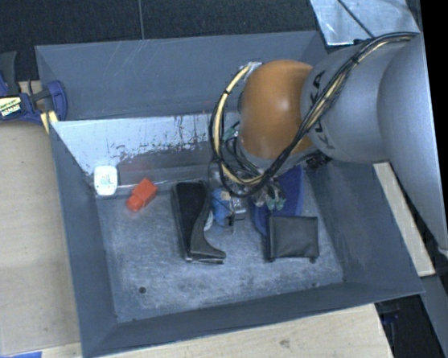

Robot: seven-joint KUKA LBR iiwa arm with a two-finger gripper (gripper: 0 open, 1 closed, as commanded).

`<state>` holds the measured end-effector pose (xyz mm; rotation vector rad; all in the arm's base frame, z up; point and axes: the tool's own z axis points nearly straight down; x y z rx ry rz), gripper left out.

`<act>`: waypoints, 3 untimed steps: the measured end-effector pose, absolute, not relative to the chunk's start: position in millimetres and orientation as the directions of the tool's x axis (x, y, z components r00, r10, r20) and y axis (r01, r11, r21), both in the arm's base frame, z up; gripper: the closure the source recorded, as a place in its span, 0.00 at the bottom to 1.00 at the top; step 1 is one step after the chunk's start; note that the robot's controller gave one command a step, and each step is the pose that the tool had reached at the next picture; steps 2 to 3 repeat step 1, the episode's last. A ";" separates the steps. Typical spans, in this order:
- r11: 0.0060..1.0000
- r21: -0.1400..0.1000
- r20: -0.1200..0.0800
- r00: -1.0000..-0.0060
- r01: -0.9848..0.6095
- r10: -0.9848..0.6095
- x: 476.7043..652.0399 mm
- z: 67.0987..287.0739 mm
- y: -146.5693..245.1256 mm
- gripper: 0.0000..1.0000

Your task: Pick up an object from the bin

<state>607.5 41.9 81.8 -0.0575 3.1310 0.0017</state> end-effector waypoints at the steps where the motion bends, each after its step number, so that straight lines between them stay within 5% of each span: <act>1: 1.000 0.000 -0.011 -0.999 -0.031 -0.031 583.0 206.8 40.8 1.00; 3: 1.000 0.000 -0.011 -0.999 -0.031 -0.031 583.0 206.8 40.8 1.00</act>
Offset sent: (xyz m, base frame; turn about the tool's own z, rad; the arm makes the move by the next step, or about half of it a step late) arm -0.0269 -0.0004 0.1197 0.0061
